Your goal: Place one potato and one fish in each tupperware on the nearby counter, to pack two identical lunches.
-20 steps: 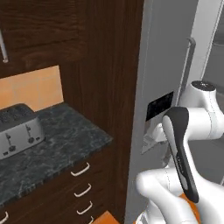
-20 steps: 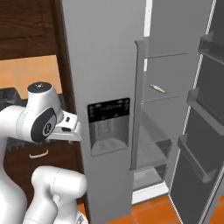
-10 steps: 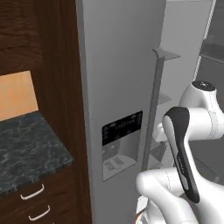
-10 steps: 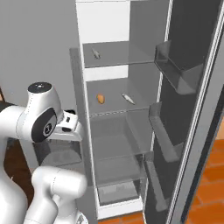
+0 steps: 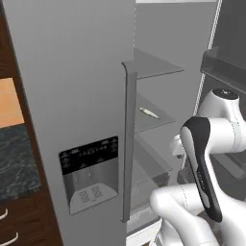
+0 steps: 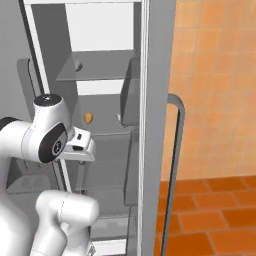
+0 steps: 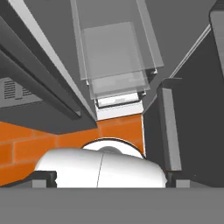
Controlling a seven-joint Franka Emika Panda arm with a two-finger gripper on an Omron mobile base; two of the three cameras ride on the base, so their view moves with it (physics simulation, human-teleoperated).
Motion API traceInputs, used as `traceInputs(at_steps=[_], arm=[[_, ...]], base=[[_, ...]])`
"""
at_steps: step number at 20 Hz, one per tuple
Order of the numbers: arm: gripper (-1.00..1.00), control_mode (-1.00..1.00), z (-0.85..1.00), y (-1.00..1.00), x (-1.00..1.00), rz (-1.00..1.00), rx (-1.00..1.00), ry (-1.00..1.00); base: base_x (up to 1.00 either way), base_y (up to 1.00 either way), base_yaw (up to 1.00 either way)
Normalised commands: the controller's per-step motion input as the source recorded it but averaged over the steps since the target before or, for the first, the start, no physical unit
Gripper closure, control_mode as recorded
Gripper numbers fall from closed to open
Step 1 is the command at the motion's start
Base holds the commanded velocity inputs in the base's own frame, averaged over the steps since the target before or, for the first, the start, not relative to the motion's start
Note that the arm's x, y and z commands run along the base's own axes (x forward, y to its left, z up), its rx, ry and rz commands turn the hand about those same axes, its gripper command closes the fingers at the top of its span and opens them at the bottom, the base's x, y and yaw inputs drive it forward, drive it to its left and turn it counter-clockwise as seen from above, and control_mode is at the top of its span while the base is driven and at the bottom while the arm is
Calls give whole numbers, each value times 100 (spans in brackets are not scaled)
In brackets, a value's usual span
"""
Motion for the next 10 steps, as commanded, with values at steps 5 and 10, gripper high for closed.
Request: traceInputs(at_steps=[5,10], arm=[[-100,100,0,0,0,0,0,0],[-100,100,0,0,0,0,0,0]], base=[[9,0,24],[47,-6,26]])
